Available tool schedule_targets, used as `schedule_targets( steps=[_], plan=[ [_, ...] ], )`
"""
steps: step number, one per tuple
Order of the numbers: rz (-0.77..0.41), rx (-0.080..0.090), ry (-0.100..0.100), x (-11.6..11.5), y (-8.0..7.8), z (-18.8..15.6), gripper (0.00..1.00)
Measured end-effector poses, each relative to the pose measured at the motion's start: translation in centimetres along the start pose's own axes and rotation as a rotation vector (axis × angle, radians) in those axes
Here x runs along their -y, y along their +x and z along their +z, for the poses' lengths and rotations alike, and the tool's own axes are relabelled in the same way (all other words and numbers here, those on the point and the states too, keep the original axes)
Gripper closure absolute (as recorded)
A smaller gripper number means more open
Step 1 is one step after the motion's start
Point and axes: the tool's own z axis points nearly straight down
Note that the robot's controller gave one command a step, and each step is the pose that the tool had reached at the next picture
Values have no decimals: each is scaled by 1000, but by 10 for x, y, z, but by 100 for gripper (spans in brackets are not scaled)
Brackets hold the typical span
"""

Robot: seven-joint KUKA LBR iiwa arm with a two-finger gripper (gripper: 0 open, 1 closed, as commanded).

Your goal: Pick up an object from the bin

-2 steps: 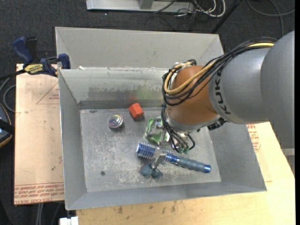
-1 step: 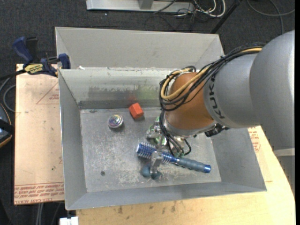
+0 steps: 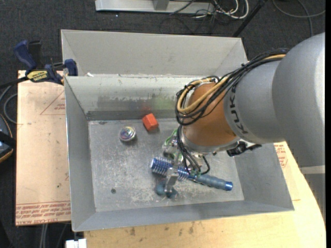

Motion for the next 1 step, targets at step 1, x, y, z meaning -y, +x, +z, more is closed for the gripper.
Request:
schedule_targets(
  steps=[1],
  plan=[
    [3,-9,0,-1,2,-1,100]
  ],
)
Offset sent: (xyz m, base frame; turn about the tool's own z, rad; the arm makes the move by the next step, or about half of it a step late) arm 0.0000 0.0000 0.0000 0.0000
